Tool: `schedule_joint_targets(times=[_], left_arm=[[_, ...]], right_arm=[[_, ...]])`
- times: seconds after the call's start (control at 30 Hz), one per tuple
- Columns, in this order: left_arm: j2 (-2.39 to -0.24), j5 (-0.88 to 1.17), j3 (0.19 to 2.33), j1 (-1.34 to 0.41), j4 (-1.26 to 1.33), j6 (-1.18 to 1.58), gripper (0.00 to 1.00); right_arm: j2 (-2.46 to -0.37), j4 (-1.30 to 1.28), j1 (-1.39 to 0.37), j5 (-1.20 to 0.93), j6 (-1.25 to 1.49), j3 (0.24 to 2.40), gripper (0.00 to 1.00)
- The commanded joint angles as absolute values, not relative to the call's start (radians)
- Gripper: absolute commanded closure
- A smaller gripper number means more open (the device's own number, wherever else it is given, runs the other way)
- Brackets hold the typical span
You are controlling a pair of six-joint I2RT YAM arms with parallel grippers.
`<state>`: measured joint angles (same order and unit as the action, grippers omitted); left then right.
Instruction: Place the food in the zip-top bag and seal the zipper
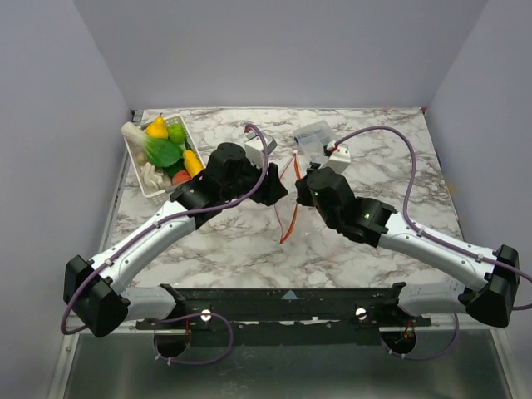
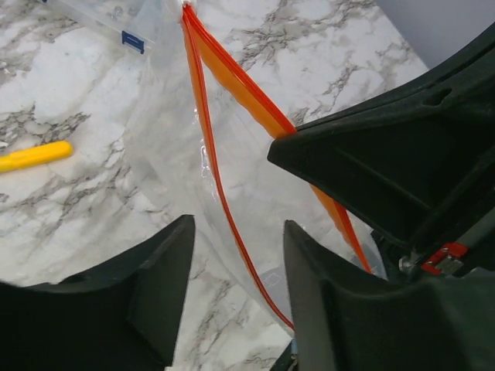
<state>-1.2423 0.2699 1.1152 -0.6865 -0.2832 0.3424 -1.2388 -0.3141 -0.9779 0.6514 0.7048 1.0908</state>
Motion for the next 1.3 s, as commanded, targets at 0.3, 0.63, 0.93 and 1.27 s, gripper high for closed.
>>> schedule_joint_targets(times=[0.3, 0.63, 0.93, 1.27], left_arm=[[-1.215, 0.127, 1.14, -0.703, -0.341, 0.307, 1.0], [-1.194, 0.133, 1.122, -0.703, -0.319, 0.347, 1.0], [-1.191, 0.144, 1.117, -0.702, -0.305, 0.359, 1.0], [-1.193, 0.179, 1.108, -0.703, -0.288, 0.38, 1.0]], right_arm=[[-1.324, -0.628, -0.979, 0.621, 0.735, 1.303, 0.46], [-1.478, -0.953, -1.056, 0.722, 1.006, 1.562, 0.43], [-1.525, -0.978, -1.055, 0.751, 1.039, 1.637, 0.53], [-1.755, -1.215, -1.055, 0.854, 1.098, 1.866, 0.53]])
